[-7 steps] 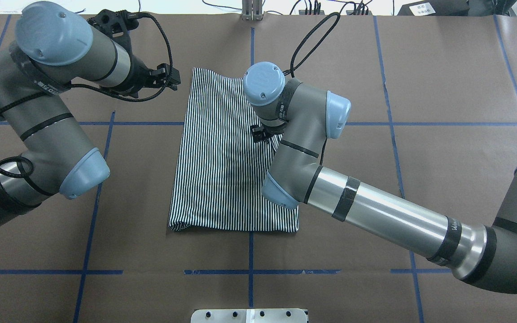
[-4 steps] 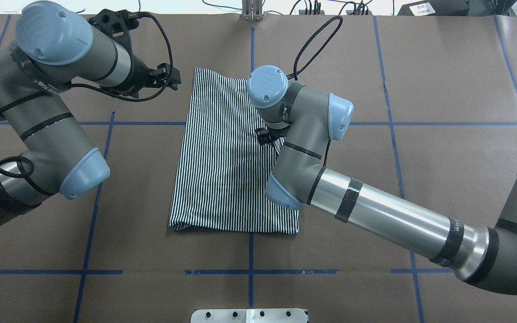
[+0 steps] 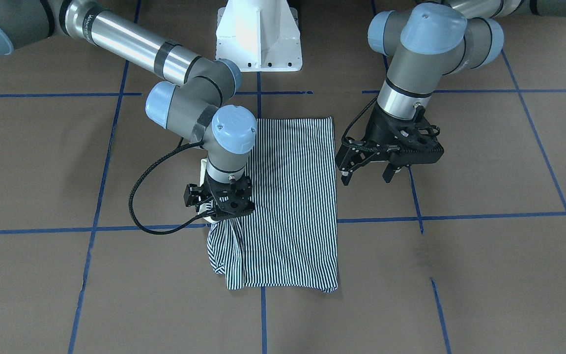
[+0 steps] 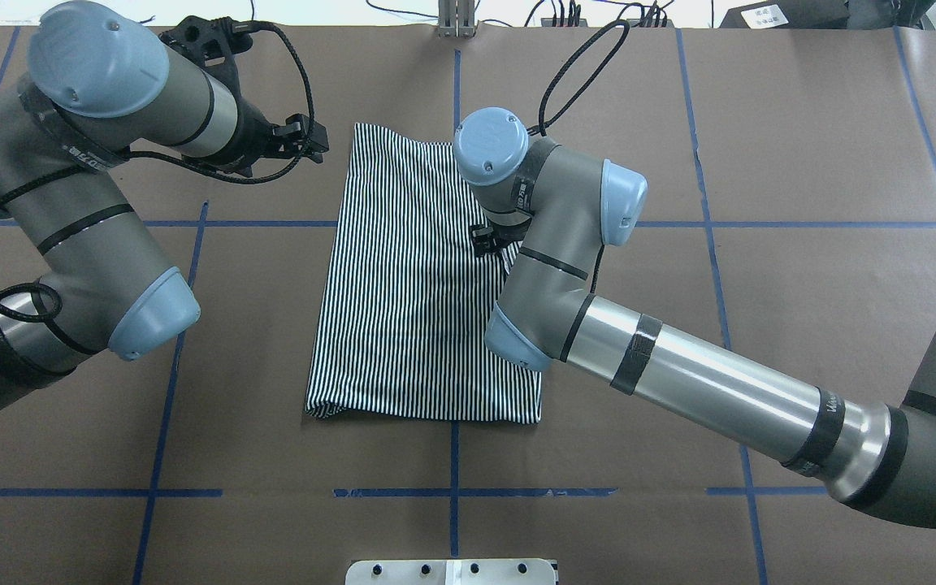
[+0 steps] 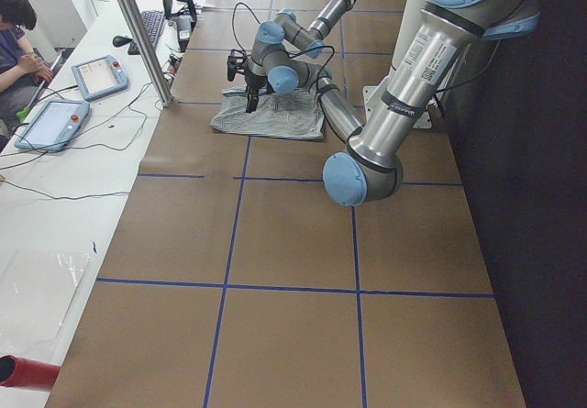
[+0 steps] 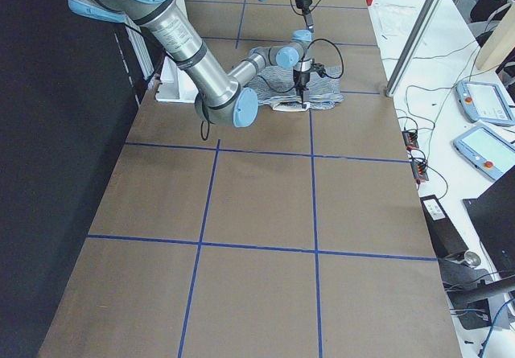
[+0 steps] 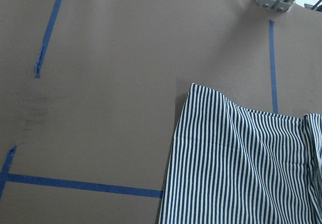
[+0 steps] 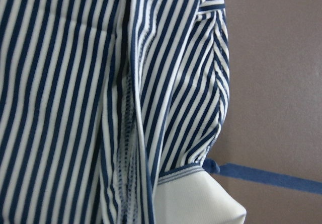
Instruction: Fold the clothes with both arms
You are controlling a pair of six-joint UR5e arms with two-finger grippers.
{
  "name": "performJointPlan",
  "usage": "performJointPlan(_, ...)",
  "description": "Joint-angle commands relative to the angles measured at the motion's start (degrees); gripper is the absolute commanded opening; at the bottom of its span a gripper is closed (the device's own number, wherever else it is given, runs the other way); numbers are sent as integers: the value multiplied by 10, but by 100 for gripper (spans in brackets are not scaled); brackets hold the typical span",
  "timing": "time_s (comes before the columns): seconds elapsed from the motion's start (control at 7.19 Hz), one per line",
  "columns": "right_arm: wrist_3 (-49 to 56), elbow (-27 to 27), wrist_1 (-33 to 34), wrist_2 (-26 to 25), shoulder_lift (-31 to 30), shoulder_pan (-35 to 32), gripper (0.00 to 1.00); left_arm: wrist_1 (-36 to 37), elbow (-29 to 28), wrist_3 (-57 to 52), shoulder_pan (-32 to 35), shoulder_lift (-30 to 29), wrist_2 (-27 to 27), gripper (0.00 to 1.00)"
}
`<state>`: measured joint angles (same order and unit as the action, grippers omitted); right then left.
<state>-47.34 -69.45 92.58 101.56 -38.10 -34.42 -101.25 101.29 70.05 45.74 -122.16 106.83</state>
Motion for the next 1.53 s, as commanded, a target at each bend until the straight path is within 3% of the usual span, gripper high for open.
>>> performJointPlan(0.0, 1, -4, 11, 3, -5, -3, 100, 0, 0, 1, 0, -1, 0, 100)
performJointPlan(0.7, 93, -110, 30, 7, -127, -55, 100, 4, 0, 6, -1, -4, 0, 100)
performJointPlan(0.97, 90, -104, 30, 18, -90, -65, 100, 3, 0, 6, -1, -4, 0, 100)
performJointPlan(1.11, 84, -77, 23, 18, -54, -66, 100, 3, 1, 5, 0, -4, 0, 100)
performJointPlan(1.25, 83, -6, 20, 17, 9, -65, 100, 3, 2, 4, 0, -4, 0, 100)
performJointPlan(1.39, 84, 20, 16, 16, 29, -65, 100, 4, 2, 1, 0, -2, 2, 100)
